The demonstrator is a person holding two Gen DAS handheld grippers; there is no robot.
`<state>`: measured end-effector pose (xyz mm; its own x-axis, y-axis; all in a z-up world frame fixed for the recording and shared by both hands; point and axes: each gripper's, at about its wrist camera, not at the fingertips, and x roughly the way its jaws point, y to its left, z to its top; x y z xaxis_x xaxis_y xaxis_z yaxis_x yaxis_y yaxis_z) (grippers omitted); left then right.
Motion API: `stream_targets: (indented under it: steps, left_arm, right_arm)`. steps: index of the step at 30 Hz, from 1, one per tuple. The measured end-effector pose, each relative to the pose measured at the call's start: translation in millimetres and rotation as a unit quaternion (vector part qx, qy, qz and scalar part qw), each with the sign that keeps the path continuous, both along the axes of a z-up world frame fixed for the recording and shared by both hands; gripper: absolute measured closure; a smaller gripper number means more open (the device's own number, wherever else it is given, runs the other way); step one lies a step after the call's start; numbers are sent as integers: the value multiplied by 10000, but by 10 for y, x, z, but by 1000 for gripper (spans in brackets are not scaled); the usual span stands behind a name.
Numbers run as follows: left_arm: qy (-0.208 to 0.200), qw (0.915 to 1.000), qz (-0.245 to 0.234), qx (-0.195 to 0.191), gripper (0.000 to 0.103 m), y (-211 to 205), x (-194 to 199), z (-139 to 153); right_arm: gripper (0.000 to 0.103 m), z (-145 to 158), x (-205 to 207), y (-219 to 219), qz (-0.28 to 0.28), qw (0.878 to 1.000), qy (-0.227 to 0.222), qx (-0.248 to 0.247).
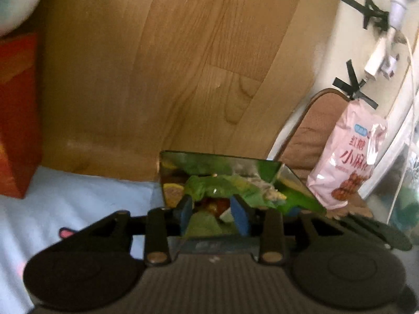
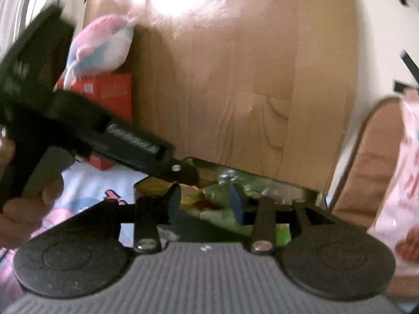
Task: Organize snacks
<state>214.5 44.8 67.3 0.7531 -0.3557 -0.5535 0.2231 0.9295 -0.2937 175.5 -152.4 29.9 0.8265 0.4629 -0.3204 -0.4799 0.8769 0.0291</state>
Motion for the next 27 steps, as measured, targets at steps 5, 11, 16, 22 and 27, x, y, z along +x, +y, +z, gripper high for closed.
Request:
stream_targets:
  steps: [5,11,16,22,27]
  left_arm:
    - [-262,9986,182,429,54,-85,-380,11]
    - [-158,9964,324,771,33,-175,-853,-90]
    - [-43,9942,409,991,1,-337,-1208,-188]
    - [157,9918,512,1164,0,-394,-1524,-245]
    - [270,9880,725,1338,0,-378,-1721,-285]
  right_arm:
    - [50,-122,-300,-319,-296,9945,547,839]
    - [44,-282,-767,-569,-947,9765,1140,1562]
    - [32,-390,-1035,-645,-1139,9633,1594,1837]
    - [25,-466,-1276,-623,-1127,9523,1987,2025]
    - [21,-440,-1443,-621,-1175,9489,2075,2068]
